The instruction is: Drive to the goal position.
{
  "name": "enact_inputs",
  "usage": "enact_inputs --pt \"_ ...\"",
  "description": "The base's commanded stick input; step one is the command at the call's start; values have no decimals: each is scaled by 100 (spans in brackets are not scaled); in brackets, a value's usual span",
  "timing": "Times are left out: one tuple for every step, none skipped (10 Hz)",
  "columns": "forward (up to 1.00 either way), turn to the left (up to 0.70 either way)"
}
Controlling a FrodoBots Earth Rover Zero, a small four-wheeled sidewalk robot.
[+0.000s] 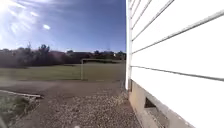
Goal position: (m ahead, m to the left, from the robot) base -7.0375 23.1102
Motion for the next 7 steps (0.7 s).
enact_inputs --pt "5 0" --pt "5 0" --pt "5 0" --pt "5 0" --pt "5 0" --pt "5 0" --pt "5 0"
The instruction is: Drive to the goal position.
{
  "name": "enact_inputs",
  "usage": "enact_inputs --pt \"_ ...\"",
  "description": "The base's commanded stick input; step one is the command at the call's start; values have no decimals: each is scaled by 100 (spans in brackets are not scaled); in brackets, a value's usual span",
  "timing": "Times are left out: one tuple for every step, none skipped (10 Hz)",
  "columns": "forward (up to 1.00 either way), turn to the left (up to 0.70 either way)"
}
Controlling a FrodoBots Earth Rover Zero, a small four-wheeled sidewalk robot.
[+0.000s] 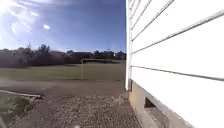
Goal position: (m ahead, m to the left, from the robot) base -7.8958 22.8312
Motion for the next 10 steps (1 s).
enact_inputs --pt "5 0" --pt "5 0" --pt "5 0" --pt "5 0" --pt "5 0" --pt "5 0" --pt "5 0" --pt "5 0" --pt "5 0" --pt "5 0"
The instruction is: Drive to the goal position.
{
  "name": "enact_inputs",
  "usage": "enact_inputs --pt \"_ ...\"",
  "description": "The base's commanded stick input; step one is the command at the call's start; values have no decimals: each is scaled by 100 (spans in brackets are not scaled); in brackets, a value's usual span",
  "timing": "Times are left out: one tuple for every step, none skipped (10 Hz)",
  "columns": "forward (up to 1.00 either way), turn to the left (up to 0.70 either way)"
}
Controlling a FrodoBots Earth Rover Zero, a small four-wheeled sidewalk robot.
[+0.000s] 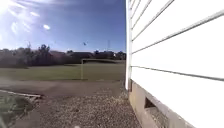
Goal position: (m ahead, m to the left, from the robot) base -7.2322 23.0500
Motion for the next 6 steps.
enact_inputs --pt "5 0" --pt "5 0" --pt "5 0" --pt "5 0" --pt "5 0" --pt "5 0"
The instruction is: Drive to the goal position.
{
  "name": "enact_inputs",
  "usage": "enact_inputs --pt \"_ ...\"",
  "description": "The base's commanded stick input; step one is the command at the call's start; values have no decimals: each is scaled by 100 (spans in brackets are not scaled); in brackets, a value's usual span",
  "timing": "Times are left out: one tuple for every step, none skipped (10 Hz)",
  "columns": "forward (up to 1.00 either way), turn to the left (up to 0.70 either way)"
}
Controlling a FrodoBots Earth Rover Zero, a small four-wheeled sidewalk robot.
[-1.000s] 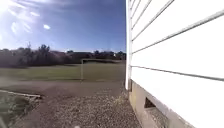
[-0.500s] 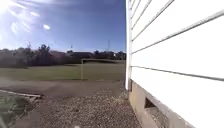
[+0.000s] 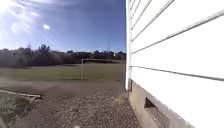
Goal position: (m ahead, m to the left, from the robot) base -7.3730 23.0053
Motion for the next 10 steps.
enact_inputs --pt "5 0" --pt "5 0" --pt "4 0" --pt "5 0" --pt "5 0" --pt "5 0" --pt "5 0" --pt "5 0" --pt "5 0" --pt "5 0"
